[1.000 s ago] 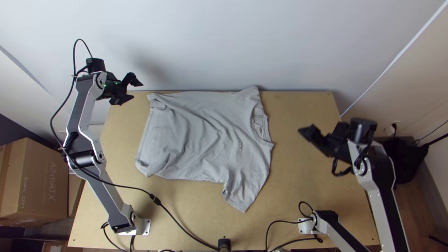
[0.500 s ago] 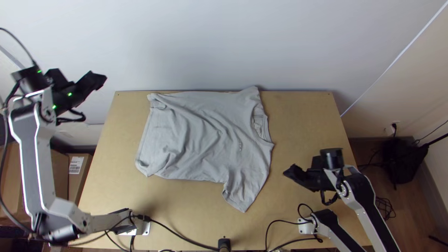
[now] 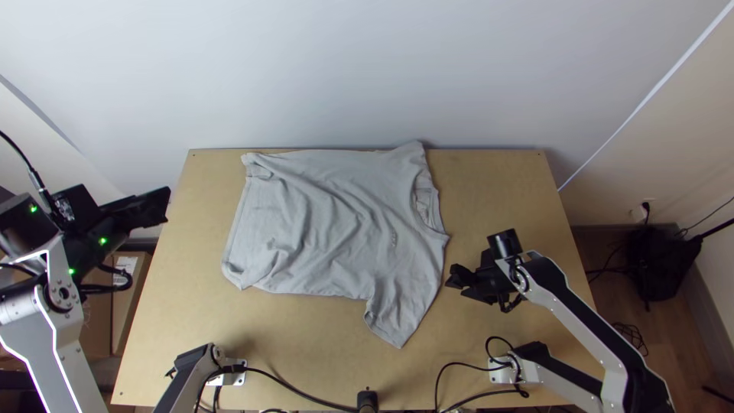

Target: Fold the t-shirt

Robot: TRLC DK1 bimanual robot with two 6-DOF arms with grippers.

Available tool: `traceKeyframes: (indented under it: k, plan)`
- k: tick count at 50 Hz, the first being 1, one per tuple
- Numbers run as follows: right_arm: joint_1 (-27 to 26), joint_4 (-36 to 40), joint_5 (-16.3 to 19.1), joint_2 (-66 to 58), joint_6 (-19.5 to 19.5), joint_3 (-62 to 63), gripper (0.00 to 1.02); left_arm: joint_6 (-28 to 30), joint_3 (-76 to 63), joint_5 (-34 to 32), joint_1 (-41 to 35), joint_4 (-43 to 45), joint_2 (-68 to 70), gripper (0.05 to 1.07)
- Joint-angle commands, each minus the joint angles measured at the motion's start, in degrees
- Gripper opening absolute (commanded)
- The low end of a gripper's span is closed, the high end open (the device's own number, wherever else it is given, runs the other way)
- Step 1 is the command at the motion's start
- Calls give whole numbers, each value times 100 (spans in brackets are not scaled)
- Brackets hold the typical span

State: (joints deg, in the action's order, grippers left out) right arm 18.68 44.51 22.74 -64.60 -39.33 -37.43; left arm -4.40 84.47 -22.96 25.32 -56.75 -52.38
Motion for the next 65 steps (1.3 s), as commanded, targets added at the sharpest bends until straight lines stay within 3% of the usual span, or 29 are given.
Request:
traceKeyframes:
  k: [1, 4, 35, 37, 41, 44, 48, 52, 57, 65]
  plan:
    - [92, -294, 90, -484, 110, 139, 61, 361, -202, -42, 34, -196, 219, 103]
    - [119, -558, 81, -589, 127, 139, 53, 458, -282, -42, 34, -249, 290, 103]
    - [655, -1401, 108, -2153, 75, -405, 53, 590, -800, -42, 17, -222, 378, 102]
    - [716, -1445, 108, -2224, 66, -423, 49, 590, -809, -42, 8, -222, 378, 102]
    - [751, -1700, 81, -2189, 66, -370, 22, 669, -906, -42, -27, -249, 369, 102]
    - [760, -1788, 29, -2118, 75, -353, 3, 1038, -1090, -42, -106, -442, 378, 102]
    - [751, -1779, 20, -1986, 66, -344, 2, 1891, -1477, -42, -229, -864, 413, 102]
    - [708, -1779, 20, -1907, 66, -335, 2, 3112, -1960, 143, -265, -1523, 325, 102]
    - [664, -1718, 20, -1819, 57, -344, 2, 4114, -2593, 670, -344, -1541, 307, 103]
    - [655, -1709, 11, -1609, -40, -318, 2, 4940, -3208, 1206, -440, -925, 237, 101]
